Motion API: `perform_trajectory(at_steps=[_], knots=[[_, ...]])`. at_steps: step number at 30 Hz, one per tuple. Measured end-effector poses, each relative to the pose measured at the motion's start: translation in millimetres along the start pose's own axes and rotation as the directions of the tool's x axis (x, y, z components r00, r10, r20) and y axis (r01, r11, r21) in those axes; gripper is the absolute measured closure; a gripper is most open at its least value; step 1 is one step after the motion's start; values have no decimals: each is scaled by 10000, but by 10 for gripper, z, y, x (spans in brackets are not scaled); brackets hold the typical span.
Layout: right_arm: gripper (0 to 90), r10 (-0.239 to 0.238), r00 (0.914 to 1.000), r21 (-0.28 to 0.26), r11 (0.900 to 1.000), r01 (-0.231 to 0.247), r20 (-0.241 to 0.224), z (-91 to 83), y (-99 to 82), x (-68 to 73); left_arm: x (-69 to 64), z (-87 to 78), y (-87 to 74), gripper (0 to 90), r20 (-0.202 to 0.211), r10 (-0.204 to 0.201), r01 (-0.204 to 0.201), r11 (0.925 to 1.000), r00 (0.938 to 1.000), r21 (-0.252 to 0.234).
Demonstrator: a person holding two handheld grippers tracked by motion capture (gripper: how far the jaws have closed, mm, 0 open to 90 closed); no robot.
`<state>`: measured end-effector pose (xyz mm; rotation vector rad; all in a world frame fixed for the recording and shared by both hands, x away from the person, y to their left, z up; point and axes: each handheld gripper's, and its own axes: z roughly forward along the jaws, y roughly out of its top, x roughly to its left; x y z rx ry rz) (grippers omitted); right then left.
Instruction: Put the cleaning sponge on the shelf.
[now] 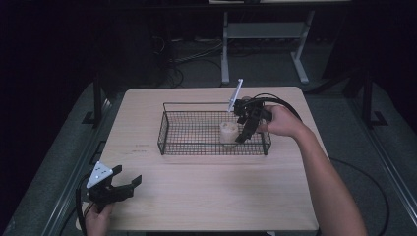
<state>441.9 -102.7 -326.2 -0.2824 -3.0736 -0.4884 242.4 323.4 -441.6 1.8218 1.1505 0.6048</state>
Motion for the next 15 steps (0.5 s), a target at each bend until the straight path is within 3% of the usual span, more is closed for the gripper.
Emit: perform_trajectory(at_steps=[15], knots=[[173,43,9999,-533,9986,-49,-116,-36,-165,175,-18,6,1,140,36,59,-59,10000,10000,14]])
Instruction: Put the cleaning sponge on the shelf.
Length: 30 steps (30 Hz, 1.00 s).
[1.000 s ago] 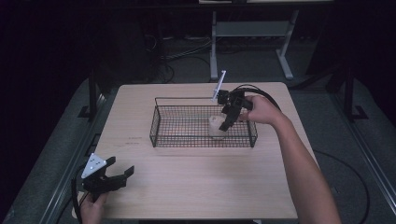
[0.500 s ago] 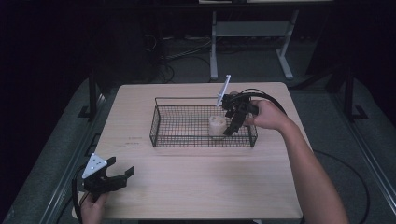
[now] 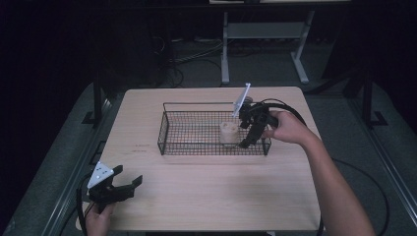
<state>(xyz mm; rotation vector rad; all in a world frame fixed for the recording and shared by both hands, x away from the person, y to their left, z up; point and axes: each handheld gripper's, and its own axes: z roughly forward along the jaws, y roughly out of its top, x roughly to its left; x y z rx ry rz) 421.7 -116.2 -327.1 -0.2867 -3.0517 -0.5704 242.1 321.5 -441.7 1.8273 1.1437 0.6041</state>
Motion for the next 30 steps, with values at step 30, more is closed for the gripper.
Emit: perform_trajectory(at_steps=[30], knots=[[177,103,9999,-151,9998,-102,46,108,-409,249,5,-3,-5,139,-16,21,-21,10000,10000,28]])
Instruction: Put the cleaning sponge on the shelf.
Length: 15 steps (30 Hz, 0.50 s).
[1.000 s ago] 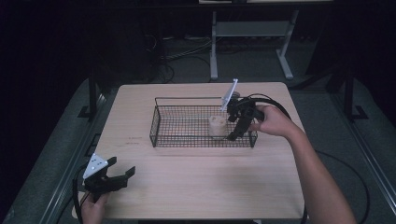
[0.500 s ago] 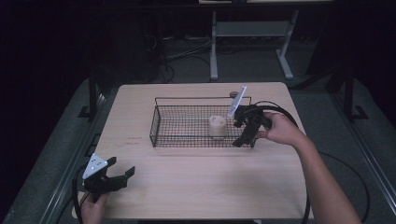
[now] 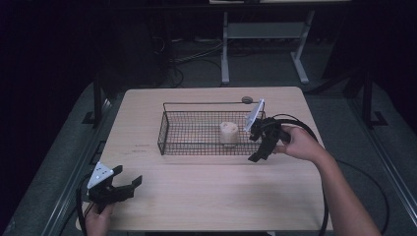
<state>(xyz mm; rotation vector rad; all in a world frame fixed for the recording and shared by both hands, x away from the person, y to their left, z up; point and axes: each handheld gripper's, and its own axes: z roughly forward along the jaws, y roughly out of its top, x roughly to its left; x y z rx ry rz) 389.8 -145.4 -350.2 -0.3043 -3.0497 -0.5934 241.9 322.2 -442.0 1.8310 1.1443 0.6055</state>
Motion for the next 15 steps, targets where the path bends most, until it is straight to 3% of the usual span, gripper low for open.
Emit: perform_trajectory(at_steps=[13,15], knots=[[163,265,9996,-321,9991,-263,68,56,-150,107,-3,2,-1,139,6,18,-18,10000,10000,26],[162,209,9998,-101,9997,-209,19,79,-161,134,-3,2,-2,140,-4,12,-12,10000,10000,27]])
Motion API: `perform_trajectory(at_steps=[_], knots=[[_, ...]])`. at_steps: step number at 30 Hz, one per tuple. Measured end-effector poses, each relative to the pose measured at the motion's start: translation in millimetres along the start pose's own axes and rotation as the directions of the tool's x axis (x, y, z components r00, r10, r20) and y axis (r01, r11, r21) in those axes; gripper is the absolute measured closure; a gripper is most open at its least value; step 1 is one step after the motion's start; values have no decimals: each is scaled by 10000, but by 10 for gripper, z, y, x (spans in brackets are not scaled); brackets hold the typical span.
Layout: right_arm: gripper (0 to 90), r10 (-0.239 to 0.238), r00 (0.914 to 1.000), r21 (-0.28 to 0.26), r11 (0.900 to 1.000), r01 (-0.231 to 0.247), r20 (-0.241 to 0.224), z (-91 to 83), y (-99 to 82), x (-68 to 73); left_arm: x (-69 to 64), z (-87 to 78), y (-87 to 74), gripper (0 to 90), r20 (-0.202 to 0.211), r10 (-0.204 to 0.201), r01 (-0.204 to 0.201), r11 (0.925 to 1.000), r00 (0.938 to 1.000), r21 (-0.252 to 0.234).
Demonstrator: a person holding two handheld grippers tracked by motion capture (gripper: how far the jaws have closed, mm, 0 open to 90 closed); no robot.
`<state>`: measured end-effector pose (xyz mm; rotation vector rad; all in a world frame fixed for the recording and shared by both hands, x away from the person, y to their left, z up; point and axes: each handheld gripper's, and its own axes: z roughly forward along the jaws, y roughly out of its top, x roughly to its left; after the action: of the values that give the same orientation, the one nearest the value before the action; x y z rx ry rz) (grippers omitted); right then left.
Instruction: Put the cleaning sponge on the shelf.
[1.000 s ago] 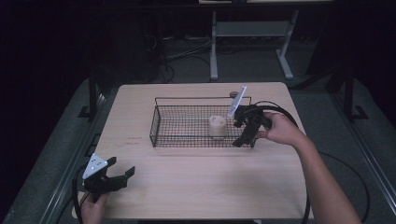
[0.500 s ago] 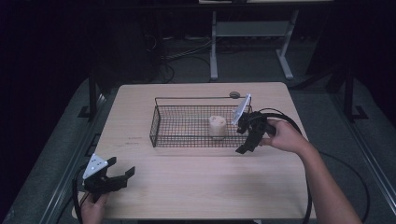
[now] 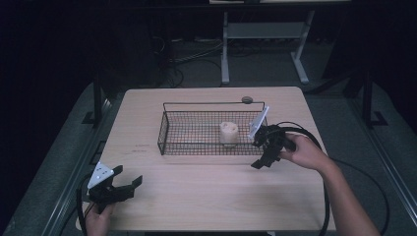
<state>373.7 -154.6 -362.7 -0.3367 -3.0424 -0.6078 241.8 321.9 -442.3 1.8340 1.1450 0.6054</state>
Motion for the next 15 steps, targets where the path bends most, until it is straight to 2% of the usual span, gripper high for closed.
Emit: perform_trajectory(at_steps=[15], knots=[[146,-26,9999,-228,9997,24,-110,57,-158,130,-3,2,-5,139,-3,-15,15,10000,10000,34]])
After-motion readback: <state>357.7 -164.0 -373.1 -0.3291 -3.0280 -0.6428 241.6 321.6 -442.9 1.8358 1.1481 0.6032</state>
